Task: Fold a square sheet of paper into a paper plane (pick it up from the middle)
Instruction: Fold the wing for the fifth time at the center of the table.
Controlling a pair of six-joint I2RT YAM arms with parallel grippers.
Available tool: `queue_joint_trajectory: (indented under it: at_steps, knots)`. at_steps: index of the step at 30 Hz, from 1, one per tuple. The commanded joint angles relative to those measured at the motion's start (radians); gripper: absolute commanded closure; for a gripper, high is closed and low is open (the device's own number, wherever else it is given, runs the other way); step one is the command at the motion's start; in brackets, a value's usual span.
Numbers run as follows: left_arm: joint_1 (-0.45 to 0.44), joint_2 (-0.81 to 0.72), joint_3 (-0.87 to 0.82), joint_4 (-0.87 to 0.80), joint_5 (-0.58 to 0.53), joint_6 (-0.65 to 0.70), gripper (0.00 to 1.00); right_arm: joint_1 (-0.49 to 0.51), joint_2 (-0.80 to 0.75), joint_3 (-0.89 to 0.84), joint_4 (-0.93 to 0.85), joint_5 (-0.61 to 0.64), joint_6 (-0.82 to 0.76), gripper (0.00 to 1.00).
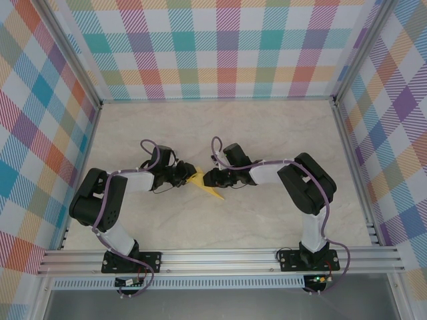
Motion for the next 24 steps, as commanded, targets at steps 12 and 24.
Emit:
queue_joint_trajectory:
  at_steps: [12,24]
  knots:
    - [-0.009,0.025,0.037,-0.026,0.002,0.028,0.77,-0.015,0.031,-0.012,0.007,-0.023,0.008,0.86]
    - [-0.009,0.029,0.049,-0.049,-0.006,0.038,0.77,-0.026,0.061,-0.003,-0.008,-0.036,0.008,0.91]
